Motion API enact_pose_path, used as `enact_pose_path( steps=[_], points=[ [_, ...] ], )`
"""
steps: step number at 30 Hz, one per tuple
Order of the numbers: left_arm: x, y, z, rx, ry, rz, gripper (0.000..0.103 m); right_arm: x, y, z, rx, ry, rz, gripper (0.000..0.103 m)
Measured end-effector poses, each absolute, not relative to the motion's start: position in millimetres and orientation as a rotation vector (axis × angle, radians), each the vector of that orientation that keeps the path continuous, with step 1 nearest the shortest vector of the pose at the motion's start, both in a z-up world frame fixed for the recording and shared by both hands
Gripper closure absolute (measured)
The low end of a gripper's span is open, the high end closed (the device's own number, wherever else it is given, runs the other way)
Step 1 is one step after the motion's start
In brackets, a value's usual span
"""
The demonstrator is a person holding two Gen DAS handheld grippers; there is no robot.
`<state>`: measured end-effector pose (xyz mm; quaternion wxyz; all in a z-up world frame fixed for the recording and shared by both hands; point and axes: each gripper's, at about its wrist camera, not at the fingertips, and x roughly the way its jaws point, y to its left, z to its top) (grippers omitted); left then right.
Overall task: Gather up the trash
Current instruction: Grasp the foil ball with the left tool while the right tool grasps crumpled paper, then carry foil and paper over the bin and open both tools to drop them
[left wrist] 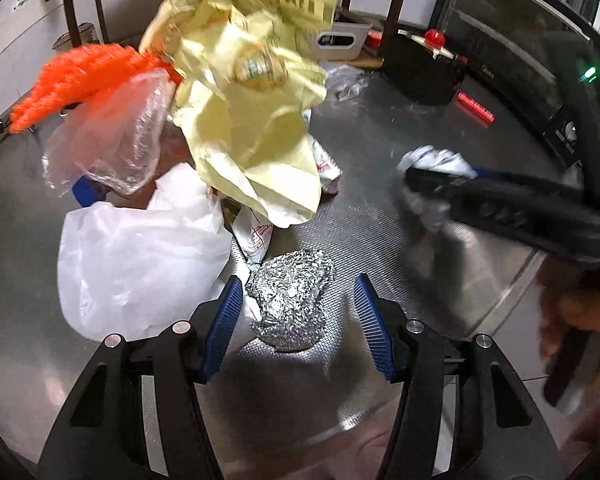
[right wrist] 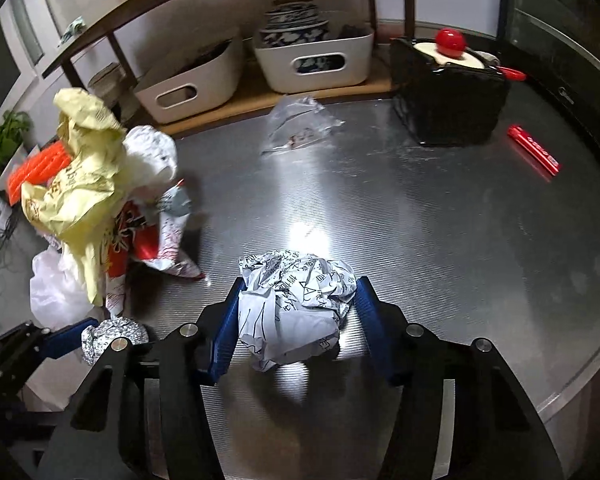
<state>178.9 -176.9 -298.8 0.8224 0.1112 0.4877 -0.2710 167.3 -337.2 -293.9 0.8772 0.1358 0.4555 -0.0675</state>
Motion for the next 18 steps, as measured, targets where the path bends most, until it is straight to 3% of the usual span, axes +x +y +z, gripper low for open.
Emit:
enact_pose_path(
  steps=[2,10,18],
  points=[
    [181.2,-181.1,-303.3,0.243,1.046,-0.581,0.056,165.1,-339.9,-291.9,0.293,0.948,-0.140,0.047],
    [173.0,-190.5,-297.6,0.248,1.023,-0.623,0.067,154.7,-344.0,-284.1,0.305,0.937,-0.147,0.047],
    [143.4,-166.6,-281.3,0.227,1.002,-0.600,0.067,132.9,-323.4,-267.6,0.279,0.923,-0.119,0.048]
  ],
)
